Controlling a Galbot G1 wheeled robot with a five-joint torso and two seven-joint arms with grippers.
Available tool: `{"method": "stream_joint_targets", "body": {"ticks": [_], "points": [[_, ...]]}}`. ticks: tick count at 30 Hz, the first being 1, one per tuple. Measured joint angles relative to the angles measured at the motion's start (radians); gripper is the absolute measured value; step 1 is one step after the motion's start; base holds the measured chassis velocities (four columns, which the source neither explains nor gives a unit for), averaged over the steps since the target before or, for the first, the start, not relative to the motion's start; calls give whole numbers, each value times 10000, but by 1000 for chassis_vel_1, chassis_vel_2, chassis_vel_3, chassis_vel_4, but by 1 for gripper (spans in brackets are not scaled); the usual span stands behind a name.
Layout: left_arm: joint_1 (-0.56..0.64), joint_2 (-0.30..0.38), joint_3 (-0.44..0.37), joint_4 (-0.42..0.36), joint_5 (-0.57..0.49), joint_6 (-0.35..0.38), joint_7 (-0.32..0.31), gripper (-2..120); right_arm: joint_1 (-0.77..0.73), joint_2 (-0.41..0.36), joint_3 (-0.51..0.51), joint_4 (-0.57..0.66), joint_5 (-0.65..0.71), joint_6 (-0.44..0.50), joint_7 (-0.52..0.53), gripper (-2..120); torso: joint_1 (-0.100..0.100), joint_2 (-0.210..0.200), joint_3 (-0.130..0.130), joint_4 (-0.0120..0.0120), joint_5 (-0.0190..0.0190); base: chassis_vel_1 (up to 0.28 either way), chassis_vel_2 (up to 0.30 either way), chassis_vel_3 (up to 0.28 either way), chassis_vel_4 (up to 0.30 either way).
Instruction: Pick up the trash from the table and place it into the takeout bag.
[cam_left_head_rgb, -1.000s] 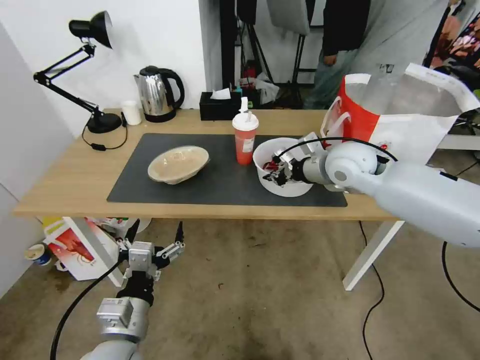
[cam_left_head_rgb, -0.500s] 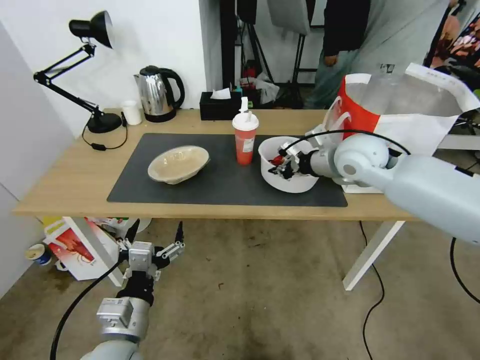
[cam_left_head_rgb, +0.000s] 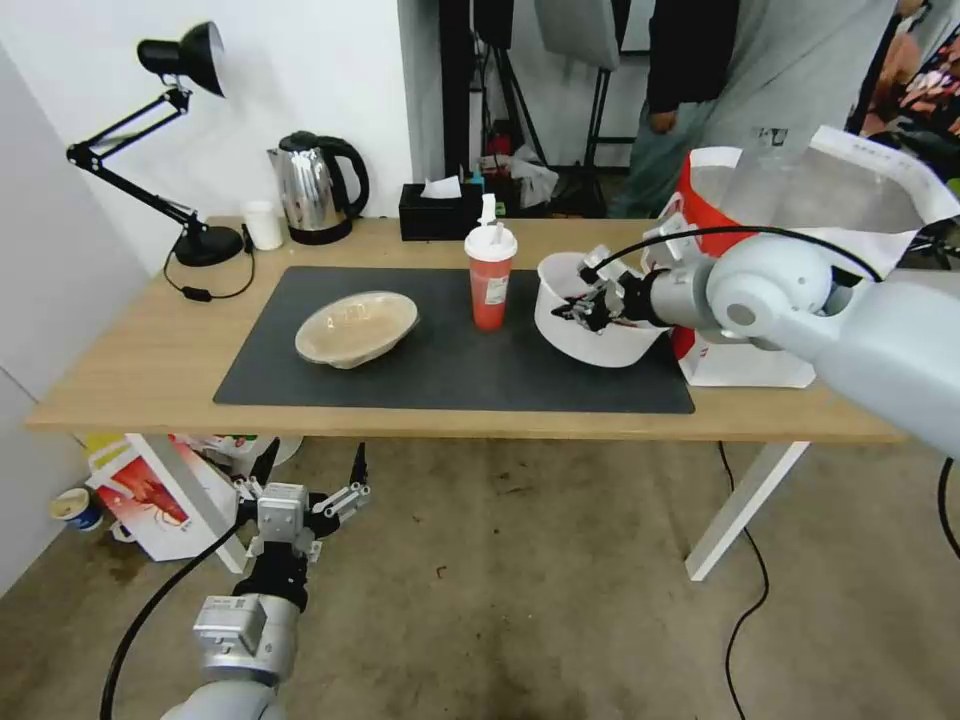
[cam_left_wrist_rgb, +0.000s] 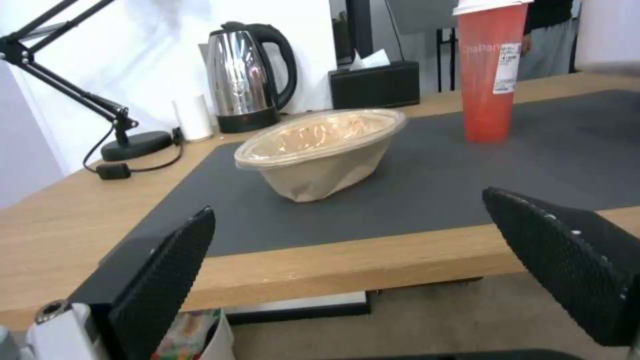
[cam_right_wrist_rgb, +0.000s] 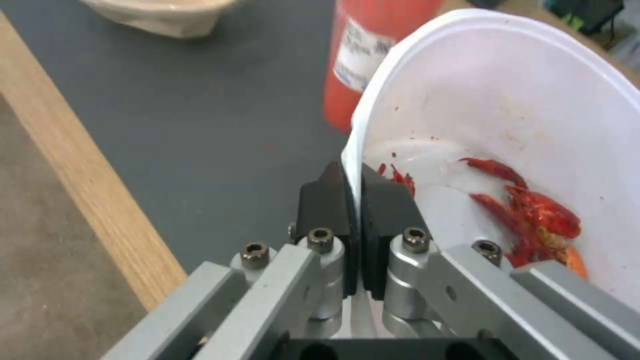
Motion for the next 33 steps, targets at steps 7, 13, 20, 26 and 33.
{"method": "stream_joint_targets", "body": {"ticks": [7,13,20,26,33], "points": [[0,0,0,0,0,0,0,100,546,124,-264,99,-136,4,-251,0,0,0,0,0,0,0,0,0,0],[0,0,0,0,0,0,0,100,1008,430,-610,51,-155,6,-287,0,1,0,0,1,0,0,0,0,0],[0,0,0,0,0,0,0,100,1623,754,-1047,-78,-148,8,-426,0,0,0,0,1,-1,0,0,0,0],[0,0,0,0,0,0,0,100,2551,1047,-1578,-281,-108,13,-639,0,0,0,0,1,-1,0,0,0,0],[0,0,0,0,0,0,0,100,3378,1150,-1899,-424,49,17,-757,0,0,0,0,0,-1,0,0,0,0]]}}
